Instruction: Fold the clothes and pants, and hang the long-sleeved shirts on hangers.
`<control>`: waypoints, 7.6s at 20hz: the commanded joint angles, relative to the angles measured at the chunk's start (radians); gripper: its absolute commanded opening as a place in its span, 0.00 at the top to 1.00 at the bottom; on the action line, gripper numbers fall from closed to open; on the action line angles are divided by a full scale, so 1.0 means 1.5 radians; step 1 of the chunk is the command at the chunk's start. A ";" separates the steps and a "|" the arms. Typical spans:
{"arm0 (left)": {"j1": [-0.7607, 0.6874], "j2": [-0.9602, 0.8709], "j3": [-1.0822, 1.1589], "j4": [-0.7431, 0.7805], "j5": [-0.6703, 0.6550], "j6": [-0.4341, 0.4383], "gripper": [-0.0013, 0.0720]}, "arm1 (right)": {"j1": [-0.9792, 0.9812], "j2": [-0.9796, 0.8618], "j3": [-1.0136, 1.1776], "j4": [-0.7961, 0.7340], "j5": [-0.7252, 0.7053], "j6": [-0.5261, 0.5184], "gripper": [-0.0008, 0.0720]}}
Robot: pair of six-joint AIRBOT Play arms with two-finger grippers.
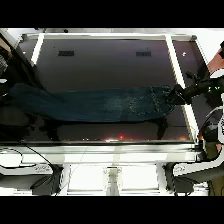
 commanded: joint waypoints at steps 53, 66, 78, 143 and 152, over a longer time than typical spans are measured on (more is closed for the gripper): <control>-0.683 -0.088 -0.029 -0.167 0.174 -0.173 0.33 | 0.414 0.001 0.001 -0.009 -0.313 -0.105 0.96; -0.357 -0.077 -0.132 -0.054 0.056 -0.175 0.12 | 0.517 -0.138 0.001 -0.078 -0.367 0.007 0.96; -0.362 -0.093 -0.247 -0.161 0.217 -0.158 0.12 | 0.517 -0.138 0.001 -0.089 -0.370 0.008 0.96; -0.877 -0.333 0.252 -0.320 0.371 -0.283 0.64 | 0.328 -0.051 0.361 -0.332 -0.032 -0.013 0.96; -0.771 -0.236 0.252 0.030 0.104 -0.336 0.65 | 0.162 -0.108 0.302 -0.037 -0.055 -0.091 0.02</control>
